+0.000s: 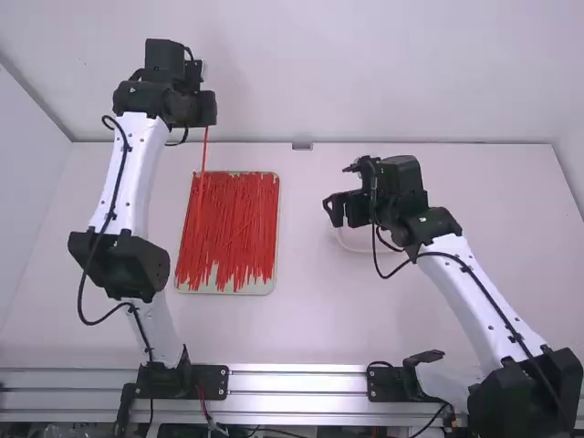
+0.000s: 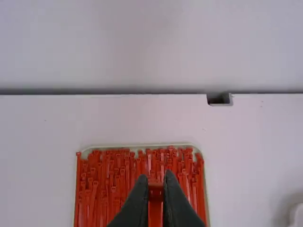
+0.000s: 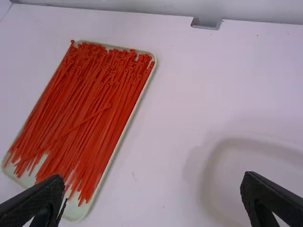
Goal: Fasten the cable tie
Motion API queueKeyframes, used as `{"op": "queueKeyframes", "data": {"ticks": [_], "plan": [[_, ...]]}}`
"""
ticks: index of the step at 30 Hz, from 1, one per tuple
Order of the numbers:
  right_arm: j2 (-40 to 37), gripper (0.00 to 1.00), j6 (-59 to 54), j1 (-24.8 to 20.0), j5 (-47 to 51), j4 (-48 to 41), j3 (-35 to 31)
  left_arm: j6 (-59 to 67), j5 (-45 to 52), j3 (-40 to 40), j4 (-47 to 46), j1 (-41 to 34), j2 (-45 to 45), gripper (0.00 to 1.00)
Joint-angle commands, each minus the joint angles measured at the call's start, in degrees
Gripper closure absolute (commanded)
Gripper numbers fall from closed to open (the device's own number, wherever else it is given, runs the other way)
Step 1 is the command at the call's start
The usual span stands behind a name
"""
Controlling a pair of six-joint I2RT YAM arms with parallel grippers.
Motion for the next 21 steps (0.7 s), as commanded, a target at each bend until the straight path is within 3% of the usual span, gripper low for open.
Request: {"op": "queueKeyframes", "data": {"ticks": [1, 9, 21], "plan": [[0.02, 0.01, 0.11, 0.83, -0.35, 0.17, 1.81, 0.00, -4.55, 0.63, -1.70, -2.40, -0.94, 0.98], [0.02, 0.01, -0.07, 1.33, -0.39, 0.09, 1.81, 0.02, -7.26, 0.63, -5.01, -6.43, -2.25, 0.98], [0.00, 0.01, -0.02, 1.31, -0.39, -0.96, 1.81, -0.07, -7.58, 0.63, -14.19, -6.62, -6.32, 0.98]]}}
